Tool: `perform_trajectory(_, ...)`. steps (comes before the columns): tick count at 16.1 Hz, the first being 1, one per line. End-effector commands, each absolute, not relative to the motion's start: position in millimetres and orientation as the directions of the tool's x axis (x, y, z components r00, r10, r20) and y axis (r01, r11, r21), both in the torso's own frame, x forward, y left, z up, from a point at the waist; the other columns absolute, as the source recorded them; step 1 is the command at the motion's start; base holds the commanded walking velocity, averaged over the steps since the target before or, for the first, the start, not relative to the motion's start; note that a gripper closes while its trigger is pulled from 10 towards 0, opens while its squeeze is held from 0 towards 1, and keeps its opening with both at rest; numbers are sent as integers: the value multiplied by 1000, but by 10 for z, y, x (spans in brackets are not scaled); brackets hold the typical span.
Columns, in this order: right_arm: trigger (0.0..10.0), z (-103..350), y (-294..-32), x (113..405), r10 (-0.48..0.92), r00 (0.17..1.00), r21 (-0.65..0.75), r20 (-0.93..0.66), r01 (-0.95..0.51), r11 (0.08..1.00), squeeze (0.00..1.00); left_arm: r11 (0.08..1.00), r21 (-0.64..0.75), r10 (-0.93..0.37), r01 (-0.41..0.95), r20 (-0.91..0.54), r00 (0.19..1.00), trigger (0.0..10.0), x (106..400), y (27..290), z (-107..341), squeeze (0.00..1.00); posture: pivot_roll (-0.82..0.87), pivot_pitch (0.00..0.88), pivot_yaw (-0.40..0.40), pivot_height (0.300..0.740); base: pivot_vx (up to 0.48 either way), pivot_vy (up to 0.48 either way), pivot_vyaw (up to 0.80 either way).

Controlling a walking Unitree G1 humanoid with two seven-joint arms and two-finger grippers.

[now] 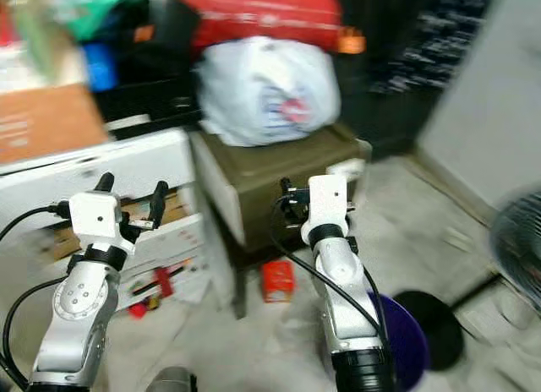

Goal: Clean up the room

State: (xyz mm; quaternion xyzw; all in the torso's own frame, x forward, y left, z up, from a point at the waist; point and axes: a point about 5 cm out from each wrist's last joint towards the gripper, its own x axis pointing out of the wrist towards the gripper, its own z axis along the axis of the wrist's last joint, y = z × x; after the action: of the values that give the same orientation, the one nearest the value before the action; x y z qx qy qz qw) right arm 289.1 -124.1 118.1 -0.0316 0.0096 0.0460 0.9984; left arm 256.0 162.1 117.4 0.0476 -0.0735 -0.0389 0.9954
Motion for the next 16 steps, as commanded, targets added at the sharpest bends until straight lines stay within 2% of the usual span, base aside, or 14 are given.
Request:
perform_trajectory(1,10000,1211,-1270,2913,88,996,-66,-10,-88,994,0,990,116,-98,81,149,984,10000,2554,1597,1194,0,71,0,-45,740,0,0,800)
perform_trajectory(14,10000,1205,-1266,2936,97,995,-77,-14,-98,992,0,990,103,-110,97,132,985,10000,2548,1565,1167,0,73,0,-52,740,0,0,800)
perform_trajectory(16,10000,1209,-1268,2940,92,996,-74,-10,-93,993,0,990,103,-112,98,136,984,10000,2556,1560,1175,0,74,0,-58,740,0,0,253)
